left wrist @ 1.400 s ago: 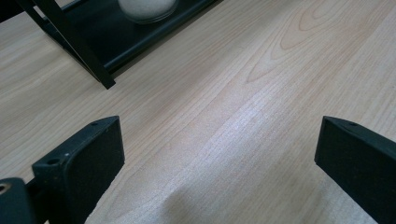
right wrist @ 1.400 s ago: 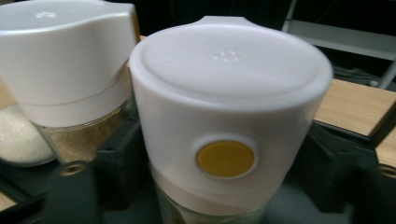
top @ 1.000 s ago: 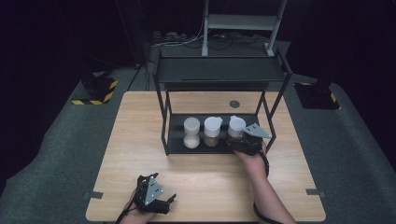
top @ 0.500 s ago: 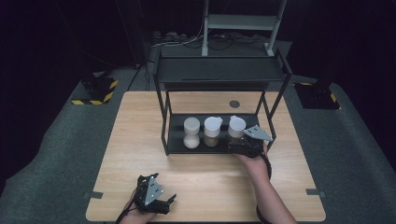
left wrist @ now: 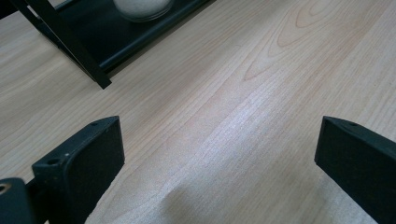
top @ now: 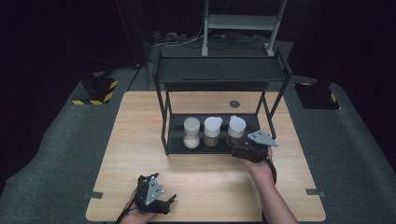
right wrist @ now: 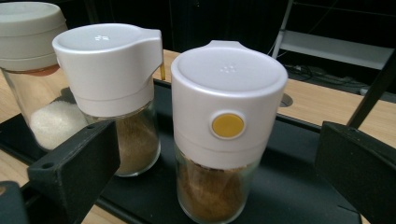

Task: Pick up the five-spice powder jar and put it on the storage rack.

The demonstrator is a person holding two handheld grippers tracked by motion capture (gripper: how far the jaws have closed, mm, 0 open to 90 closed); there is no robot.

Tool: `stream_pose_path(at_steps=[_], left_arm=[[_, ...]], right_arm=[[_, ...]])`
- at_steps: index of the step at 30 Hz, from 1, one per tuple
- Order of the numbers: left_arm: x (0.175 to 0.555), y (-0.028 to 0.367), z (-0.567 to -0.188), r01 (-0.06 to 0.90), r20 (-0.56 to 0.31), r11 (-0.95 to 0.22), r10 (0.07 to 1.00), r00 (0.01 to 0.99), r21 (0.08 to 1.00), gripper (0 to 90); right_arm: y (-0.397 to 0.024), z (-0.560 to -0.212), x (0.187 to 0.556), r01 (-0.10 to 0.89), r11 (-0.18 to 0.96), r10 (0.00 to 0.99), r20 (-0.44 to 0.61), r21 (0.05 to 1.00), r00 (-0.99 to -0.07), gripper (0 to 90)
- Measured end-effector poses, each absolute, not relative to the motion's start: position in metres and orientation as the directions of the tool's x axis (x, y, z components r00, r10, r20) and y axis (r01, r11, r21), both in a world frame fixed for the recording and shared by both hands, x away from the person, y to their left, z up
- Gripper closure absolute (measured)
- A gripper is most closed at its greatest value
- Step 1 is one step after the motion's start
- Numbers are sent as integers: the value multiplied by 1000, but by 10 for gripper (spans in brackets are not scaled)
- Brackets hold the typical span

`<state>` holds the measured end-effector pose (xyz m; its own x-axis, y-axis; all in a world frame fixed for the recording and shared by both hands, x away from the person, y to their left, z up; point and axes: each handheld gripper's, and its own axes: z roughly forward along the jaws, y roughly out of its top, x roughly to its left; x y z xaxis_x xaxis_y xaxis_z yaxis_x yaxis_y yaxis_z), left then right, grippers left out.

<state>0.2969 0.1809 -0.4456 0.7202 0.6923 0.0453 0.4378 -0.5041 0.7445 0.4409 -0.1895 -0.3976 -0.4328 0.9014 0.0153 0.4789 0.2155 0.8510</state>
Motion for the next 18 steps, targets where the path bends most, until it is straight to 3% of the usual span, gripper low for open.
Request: stream_pose_path(at_steps=[18], left_arm=[[297,180,-446,431,59,-521,684,727,736,16]], right_arm=[[-200,-383,409,462,238,892,-3,854,-453,0]])
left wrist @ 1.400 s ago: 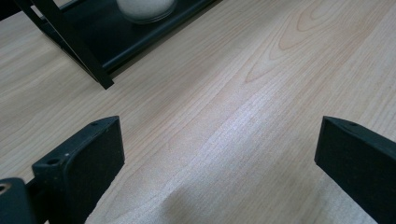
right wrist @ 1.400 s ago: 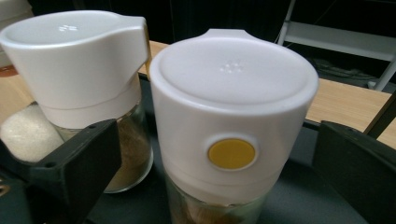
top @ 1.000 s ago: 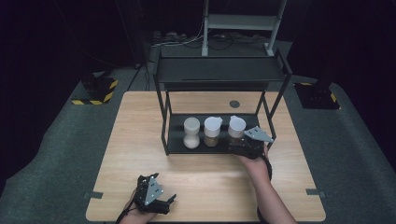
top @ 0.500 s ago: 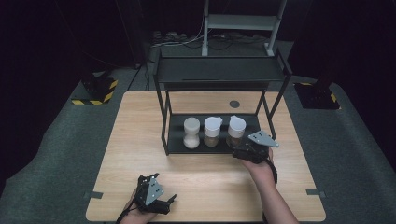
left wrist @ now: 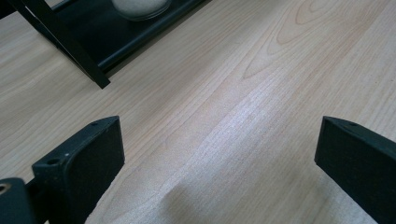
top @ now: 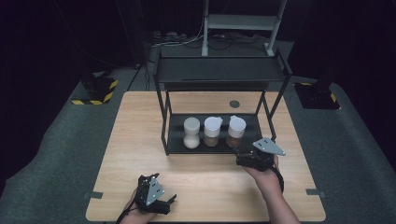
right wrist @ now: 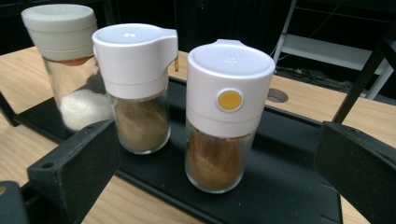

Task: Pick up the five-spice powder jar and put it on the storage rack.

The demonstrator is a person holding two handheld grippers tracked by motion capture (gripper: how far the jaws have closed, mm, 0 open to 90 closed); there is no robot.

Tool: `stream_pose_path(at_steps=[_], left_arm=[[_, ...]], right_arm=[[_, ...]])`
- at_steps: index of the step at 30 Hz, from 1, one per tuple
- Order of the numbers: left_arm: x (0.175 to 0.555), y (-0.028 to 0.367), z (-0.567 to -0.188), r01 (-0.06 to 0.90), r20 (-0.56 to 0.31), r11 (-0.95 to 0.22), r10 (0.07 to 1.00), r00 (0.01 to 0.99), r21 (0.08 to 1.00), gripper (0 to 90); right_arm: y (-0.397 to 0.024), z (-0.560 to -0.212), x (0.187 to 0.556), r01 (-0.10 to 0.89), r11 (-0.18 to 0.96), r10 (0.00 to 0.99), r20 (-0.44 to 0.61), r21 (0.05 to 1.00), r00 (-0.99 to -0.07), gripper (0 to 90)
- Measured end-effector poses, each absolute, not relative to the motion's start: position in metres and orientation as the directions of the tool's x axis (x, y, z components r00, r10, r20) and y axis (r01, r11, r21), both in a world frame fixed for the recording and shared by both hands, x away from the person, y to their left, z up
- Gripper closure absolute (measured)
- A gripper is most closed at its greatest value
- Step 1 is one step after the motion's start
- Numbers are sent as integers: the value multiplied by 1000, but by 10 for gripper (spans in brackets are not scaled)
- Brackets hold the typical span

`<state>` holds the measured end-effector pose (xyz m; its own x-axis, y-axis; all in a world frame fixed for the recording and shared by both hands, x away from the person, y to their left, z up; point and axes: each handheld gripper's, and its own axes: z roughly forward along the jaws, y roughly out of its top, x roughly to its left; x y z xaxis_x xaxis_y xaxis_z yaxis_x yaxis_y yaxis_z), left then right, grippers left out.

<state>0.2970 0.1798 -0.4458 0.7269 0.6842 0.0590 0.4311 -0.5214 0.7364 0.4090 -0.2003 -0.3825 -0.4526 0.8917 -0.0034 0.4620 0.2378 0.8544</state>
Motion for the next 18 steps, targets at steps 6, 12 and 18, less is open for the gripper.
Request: stream_pose_path(at_steps=[6,12,18], left_arm=[[297,180,-446,432,57,-520,685,727,736,16],[297,179,-446,431,61,-523,685,726,735,16],[297,179,-446,433,61,-522,687,724,735,16]], right_arm=[[-204,-379,397,453,248,888,-14,856,-460,0],[-210,-377,381,453,260,886,-25,852,-463,0],[-218,-376,363,452,275,885,-38,849,-465,0]])
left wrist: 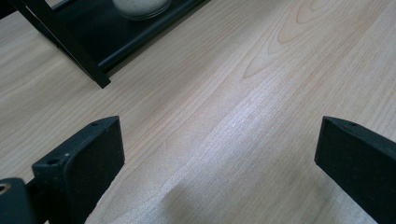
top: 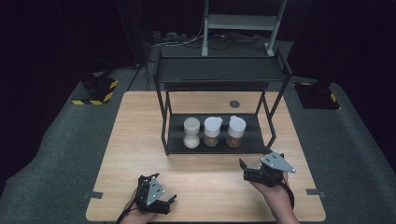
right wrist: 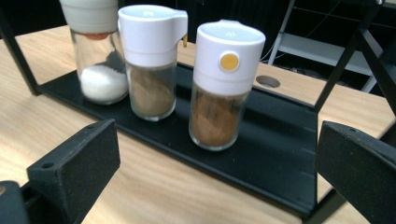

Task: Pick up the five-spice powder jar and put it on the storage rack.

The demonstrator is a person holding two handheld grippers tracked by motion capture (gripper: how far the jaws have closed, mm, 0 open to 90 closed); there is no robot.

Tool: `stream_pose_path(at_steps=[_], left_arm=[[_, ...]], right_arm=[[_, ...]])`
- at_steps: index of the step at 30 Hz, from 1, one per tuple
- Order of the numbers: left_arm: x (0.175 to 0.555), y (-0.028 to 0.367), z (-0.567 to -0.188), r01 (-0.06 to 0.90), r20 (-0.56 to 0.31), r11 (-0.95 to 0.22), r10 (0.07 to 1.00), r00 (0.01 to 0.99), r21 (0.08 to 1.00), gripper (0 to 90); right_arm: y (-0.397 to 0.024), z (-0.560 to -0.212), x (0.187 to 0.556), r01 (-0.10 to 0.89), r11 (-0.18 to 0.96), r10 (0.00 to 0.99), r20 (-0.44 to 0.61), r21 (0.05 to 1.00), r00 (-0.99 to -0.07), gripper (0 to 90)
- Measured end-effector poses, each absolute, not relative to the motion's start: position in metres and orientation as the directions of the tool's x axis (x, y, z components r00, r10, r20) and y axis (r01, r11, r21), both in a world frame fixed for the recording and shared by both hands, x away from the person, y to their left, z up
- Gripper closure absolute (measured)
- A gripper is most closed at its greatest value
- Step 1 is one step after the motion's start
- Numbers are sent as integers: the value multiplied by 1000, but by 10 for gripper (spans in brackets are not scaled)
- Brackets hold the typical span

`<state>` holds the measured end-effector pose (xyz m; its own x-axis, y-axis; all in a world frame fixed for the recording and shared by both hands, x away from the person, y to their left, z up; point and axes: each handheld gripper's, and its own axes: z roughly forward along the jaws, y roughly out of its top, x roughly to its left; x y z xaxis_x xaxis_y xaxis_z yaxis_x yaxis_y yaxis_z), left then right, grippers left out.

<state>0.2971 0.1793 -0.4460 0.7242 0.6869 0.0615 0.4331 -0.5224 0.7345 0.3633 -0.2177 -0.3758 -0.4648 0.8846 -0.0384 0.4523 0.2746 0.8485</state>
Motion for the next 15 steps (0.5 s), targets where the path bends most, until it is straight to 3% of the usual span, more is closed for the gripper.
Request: stream_pose_path(at_steps=[15], left_arm=[[297,180,-446,436,58,-519,689,723,736,16]], right_arm=[[-231,-399,324,475,355,873,-103,805,-477,0]])
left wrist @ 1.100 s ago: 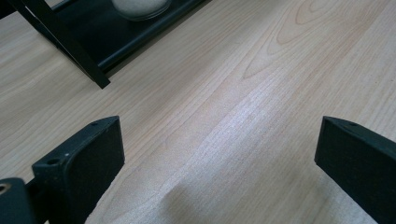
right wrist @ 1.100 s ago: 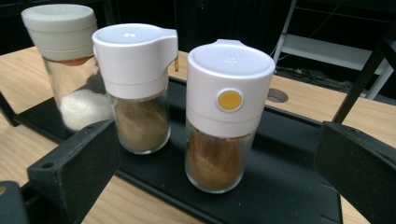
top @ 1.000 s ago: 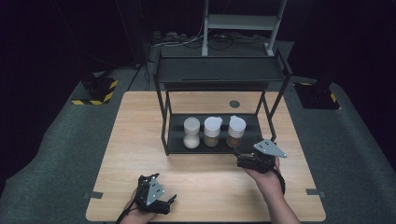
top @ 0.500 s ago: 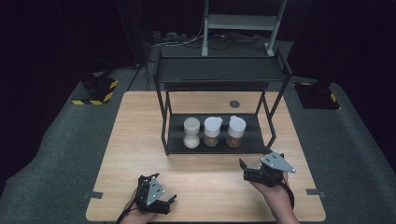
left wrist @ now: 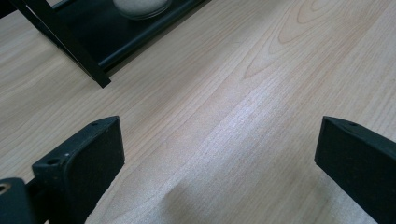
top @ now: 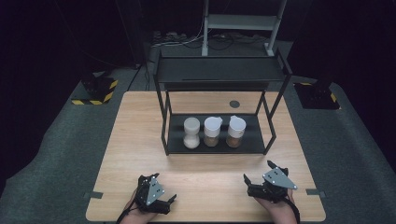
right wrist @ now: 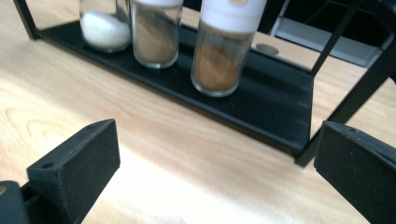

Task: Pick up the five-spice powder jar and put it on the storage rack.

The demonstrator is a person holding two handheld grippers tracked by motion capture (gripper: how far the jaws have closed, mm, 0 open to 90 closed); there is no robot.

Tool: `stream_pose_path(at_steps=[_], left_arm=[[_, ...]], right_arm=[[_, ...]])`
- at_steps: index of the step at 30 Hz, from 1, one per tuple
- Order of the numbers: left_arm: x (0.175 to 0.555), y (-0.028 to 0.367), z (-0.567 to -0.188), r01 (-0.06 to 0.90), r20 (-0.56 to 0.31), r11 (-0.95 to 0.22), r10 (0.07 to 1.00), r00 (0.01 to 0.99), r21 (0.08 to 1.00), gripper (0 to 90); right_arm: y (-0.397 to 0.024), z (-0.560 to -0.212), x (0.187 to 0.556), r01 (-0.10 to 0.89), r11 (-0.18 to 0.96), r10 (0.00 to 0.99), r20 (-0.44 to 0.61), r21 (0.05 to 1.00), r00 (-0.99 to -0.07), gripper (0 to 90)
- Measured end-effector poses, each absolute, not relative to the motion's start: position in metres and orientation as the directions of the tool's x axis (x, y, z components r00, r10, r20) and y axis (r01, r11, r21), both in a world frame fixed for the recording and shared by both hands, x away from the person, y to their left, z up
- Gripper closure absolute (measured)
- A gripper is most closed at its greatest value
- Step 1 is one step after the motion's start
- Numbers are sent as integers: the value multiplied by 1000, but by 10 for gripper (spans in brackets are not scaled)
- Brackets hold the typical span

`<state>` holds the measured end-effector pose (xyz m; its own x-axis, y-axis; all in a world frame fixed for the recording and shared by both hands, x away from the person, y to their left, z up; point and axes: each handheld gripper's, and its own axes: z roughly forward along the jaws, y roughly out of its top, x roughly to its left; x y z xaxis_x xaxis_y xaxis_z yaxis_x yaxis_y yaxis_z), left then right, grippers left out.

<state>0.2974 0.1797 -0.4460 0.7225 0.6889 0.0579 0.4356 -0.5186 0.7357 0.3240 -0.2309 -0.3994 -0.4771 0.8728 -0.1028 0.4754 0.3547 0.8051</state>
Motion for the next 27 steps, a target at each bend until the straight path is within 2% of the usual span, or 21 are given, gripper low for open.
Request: stream_pose_path(at_steps=[9,15,27], left_arm=[[297,179,-446,435,63,-522,690,721,733,16],[297,179,-446,435,63,-523,689,722,733,16],[297,179,-446,435,62,-523,689,722,733,16]], right_arm=[[-242,-423,308,505,389,876,-138,771,-463,0],[-242,-431,305,515,479,845,-214,711,-490,0],[-241,-431,305,526,493,838,-214,694,-503,0]])
